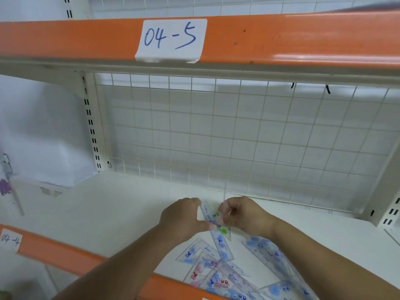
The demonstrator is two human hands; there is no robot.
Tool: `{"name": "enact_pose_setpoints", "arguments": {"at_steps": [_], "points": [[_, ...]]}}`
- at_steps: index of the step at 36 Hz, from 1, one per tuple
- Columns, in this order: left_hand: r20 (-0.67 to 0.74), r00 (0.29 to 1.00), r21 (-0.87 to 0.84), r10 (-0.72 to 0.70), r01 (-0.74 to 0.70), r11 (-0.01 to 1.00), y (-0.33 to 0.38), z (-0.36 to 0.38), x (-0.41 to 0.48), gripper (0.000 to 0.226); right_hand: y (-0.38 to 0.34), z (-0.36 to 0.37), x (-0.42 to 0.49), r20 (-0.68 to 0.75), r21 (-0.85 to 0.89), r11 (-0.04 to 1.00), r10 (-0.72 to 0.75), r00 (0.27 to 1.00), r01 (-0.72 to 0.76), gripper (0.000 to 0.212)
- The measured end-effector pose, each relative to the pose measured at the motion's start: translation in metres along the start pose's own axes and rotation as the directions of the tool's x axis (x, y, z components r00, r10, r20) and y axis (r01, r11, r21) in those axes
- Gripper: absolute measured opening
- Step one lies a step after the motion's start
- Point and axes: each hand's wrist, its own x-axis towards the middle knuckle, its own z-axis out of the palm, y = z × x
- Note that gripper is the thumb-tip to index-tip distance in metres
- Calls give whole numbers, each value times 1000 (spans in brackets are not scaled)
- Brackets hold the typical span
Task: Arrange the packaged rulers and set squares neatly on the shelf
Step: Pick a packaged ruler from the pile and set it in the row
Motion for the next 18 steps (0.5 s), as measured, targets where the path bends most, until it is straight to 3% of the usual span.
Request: {"name": "enact_pose_setpoints", "arguments": {"at_steps": [3, 6, 8, 10, 15, 18], "points": [[-58, 998, -35, 24, -26, 999, -1, -1, -1, 102, -1, -3, -3, -29, -384, 922, 43, 999, -51, 22], [-105, 993, -83, 46, -55, 995, 0, -1, -1, 114, -4, -3, -8, -57, -600, 798, 21, 998, -51, 18], [-123, 991, -85, 55, -66, 994, -1, -1, -3, 113, -3, -4, -10, -62, -638, 769, -4, 998, -37, 11], [-138, 989, -83, 54, -66, 994, -2, -1, -5, 105, 1, -6, -11, -60, -658, 752, -1, 998, -39, 37], [-122, 989, 74, 82, -73, 995, -6, -3, -7, 58, 4, -9, -13, -44, -656, 755, -27, 999, -8, 48], [-114, 989, 162, 99, -80, 984, -8, -3, -7, 48, 3, -10, -15, -49, -660, 752, -37, 998, -4, 50]]}}
